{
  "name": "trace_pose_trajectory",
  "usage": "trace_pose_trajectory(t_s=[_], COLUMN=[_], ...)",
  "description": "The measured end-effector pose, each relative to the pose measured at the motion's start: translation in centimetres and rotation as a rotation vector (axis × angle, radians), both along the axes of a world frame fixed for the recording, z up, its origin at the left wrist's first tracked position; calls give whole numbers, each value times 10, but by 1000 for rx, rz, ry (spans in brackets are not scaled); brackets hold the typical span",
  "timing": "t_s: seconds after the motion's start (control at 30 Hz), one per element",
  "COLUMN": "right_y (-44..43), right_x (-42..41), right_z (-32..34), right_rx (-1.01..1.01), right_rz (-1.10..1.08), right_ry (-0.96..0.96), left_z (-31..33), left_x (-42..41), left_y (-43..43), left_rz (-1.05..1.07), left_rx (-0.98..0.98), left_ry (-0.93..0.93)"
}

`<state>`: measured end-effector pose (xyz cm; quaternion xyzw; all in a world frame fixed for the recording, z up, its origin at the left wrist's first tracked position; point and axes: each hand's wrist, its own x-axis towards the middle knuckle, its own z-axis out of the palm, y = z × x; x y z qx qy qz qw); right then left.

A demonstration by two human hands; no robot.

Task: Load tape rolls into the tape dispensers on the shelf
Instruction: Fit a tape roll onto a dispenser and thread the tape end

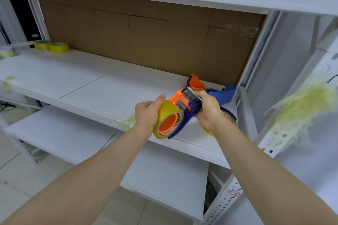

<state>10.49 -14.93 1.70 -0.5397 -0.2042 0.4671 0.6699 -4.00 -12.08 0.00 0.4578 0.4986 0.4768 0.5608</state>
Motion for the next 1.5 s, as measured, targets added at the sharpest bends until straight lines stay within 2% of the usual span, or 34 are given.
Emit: trace_pose_trajectory(t_s=[0.13, 0.2, 0.3, 0.4, 0.53, 0.6, 0.7, 0.77, 0.93, 1.1, 1.33, 1.5], right_y=[-10, -16, -19, -18, -18, -16, -11, -4, 19, 41, 67, 82], right_x=[7, 5, -8, -21, -20, -16, -6, 1, 15, 17, 20, 29], right_z=[-5, -13, -25, -28, -25, -23, -15, -10, -2, -8, -27, -19], right_rx=[142, 138, 22, -130, -225, -270, -301, -325, -458, -587, -712, -762], right_rz=[166, 259, 375, 326, 258, 240, 195, 151, 112, 204, 341, 486], right_ry=[185, 130, -144, -616, -931, -1078, -1176, -1241, -1468, -1698, -1705, -1835], left_z=[-1, -1, -3, -8, -11, -10, -3, 4, 9, 6, 4, 5], left_x=[3, 4, 8, 10, 11, 13, 18, 20, 19, 9, 10, 19], left_y=[4, 8, 13, 14, 8, 6, 7, 8, 19, 36, 56, 68], left_rz=[43, 70, 80, 43, -63, -79, -68, -104, -63, -41, -47, -103], left_rx=[-77, -137, -234, -314, -384, -395, -335, -308, -176, -81, -44, -31], left_ry=[-59, -108, -178, -205, -244, -201, 56, 155, 225, 247, 340, 375])
